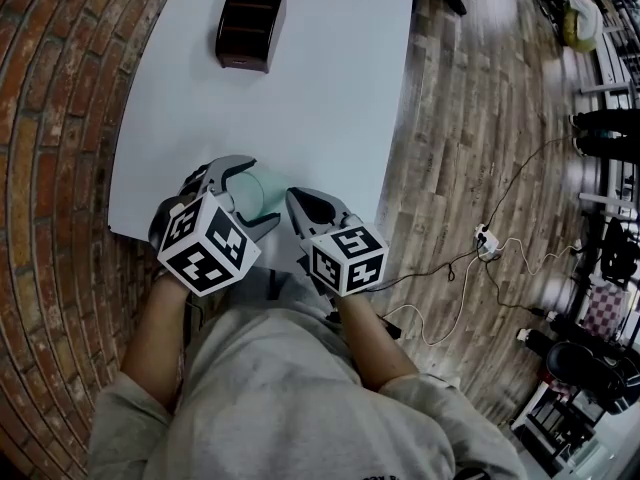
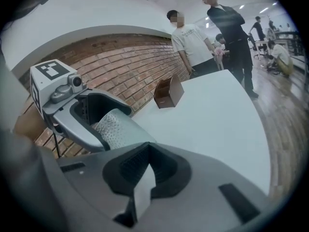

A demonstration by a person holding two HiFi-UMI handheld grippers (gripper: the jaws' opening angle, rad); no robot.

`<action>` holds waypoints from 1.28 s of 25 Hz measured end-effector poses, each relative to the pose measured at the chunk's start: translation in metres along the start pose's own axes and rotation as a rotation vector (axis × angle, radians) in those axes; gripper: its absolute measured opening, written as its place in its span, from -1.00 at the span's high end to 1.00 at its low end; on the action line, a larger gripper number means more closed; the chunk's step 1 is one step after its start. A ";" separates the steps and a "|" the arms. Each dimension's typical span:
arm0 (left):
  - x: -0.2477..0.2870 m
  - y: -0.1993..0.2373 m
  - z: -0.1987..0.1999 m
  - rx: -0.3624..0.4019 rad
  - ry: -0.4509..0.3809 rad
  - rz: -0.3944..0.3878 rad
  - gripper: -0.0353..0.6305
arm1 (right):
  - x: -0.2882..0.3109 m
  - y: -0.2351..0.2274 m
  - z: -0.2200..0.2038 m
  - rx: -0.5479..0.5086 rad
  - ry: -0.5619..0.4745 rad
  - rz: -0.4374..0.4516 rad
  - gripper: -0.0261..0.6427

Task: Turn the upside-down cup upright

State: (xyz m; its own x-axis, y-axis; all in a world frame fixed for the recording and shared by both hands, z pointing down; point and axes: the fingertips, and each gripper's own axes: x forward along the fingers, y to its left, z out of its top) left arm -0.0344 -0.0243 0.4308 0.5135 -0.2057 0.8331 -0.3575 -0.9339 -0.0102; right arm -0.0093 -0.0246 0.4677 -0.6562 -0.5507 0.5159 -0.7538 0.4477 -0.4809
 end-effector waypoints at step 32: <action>0.012 -0.005 -0.012 0.034 0.071 -0.018 -0.22 | 0.012 0.008 -0.014 0.038 0.017 0.018 0.90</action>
State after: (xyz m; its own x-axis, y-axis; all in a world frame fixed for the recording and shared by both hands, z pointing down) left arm -0.0359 -0.0184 0.4478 0.4628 -0.1683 0.8703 -0.3211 -0.9470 -0.0123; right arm -0.0233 -0.0181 0.4801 -0.6704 -0.5305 0.5188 -0.7403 0.4304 -0.5165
